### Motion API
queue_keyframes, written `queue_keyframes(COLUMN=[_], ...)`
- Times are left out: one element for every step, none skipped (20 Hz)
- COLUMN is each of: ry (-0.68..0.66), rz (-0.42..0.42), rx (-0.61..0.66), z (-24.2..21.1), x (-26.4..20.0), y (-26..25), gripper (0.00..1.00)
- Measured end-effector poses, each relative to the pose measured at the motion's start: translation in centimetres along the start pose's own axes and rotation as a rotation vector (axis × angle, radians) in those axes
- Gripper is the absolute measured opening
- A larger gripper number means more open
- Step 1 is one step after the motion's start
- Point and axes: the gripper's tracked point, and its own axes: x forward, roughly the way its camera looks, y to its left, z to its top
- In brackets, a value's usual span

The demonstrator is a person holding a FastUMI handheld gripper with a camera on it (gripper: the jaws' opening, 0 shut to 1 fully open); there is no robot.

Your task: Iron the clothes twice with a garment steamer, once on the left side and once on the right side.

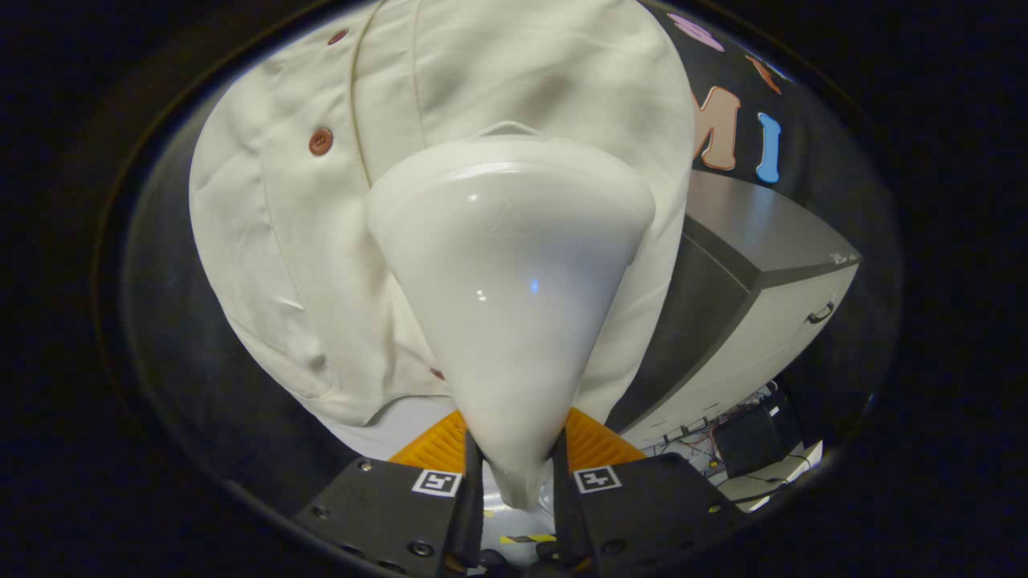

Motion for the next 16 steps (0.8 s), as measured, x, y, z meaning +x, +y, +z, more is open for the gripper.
queue_keyframes(ry=[0.029, 0.039, 0.050, 0.066, 0.085, 0.099, 0.099, 0.107, 0.116, 0.117, 0.113, 0.110, 0.102, 0.097, 0.091, 0.087], rz=[-0.010, -0.018, -0.020, -0.018, -0.022, -0.029, -0.033, -0.031, -0.023, -0.017, -0.010, -0.006, -0.003, 0.002, 0.010, 0.015], rx=[-0.012, -0.014, -0.008, -0.009, -0.014, -0.014, 0.002, 0.019, 0.024, 0.020, 0.012, -0.001, -0.011, -0.020, -0.024, -0.023], z=[-1.4, -2.4, -3.3, -4.2, -5.3, -6.1, -6.5, -6.9, -7.4, -7.6, -7.8, -8.0, -8.1, -8.1, -8.1, -8.1], x=[0.0, 0.2, 0.5, 0.8, 0.8, 0.7, 0.8, 0.8, 0.7, 0.4, 0.1, -0.3, -1.0, -1.5, -1.9, -2.5], y=[-0.2, -0.4, -0.5, -0.6, -0.9, -1.2, -1.4, -1.5, -1.5, -1.6, -1.6, -1.6, -1.5, -1.4, -1.5, -1.6], gripper=[0.36, 0.37, 0.37, 0.36, 0.37, 0.37, 0.37, 0.37, 0.37, 0.37, 0.37, 0.37, 0.37, 0.37, 0.37, 0.37])
